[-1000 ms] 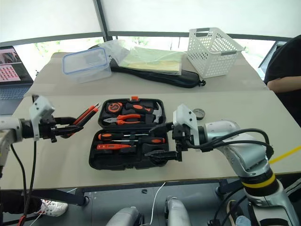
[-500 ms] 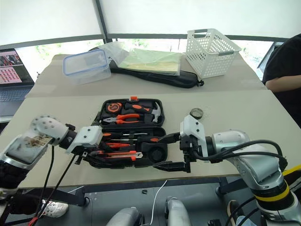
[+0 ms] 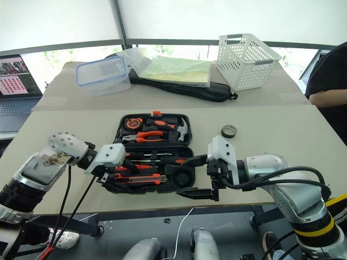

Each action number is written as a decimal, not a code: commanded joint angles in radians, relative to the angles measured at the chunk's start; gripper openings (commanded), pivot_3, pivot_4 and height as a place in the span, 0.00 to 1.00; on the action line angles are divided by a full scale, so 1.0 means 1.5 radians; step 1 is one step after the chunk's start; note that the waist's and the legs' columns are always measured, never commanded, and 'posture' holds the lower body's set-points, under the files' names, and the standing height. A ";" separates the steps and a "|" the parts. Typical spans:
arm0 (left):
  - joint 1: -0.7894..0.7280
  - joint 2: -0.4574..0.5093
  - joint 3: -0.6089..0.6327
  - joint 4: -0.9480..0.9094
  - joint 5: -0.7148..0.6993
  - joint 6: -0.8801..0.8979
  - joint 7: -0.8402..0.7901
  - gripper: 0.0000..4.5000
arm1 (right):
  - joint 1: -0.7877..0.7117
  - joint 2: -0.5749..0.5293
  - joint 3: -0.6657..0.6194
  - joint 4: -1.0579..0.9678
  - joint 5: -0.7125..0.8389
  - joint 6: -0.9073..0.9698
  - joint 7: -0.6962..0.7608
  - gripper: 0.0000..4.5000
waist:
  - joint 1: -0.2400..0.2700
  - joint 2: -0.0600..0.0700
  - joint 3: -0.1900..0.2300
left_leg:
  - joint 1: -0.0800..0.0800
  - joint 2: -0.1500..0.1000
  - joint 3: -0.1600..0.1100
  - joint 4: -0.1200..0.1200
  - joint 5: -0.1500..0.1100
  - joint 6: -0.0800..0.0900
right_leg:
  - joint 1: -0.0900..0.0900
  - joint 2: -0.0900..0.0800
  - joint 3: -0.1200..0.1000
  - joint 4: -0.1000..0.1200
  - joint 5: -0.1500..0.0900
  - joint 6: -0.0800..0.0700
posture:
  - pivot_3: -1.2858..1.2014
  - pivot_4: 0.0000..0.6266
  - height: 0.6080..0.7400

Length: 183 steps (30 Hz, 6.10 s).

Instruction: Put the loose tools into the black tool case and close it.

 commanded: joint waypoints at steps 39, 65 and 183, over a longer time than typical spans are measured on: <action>0.022 0.025 0.073 0.034 -0.005 -0.068 0.001 0.02 | -0.014 0.010 -0.008 -0.008 0.009 -0.007 0.005 1.00 | 0.002 0.001 -0.001 | 0.013 0.000 -0.001 -0.001 -0.003 0.004 | 0.015 0.001 0.000 -0.001 -0.003 0.004 | 0.52 0.24 1.00; 0.079 -0.014 -0.014 0.096 0.141 -0.215 0.049 0.02 | -0.035 0.011 -0.001 0.004 0.013 -0.002 0.004 1.00 | 0.007 0.003 -0.002 | 0.016 0.000 -0.001 -0.002 -0.003 0.004 | 0.018 -0.001 0.000 -0.002 -0.003 0.004 | 0.52 0.24 1.00; 0.104 0.033 0.214 -0.148 -0.252 0.079 0.127 1.00 | -0.156 0.071 0.160 0.136 -0.225 -0.128 0.194 0.61 | -0.013 0.003 0.000 | 0.010 -0.001 -0.002 -0.003 -0.001 0.000 | 0.009 0.000 0.000 -0.002 -0.003 0.003 | 0.52 0.24 1.00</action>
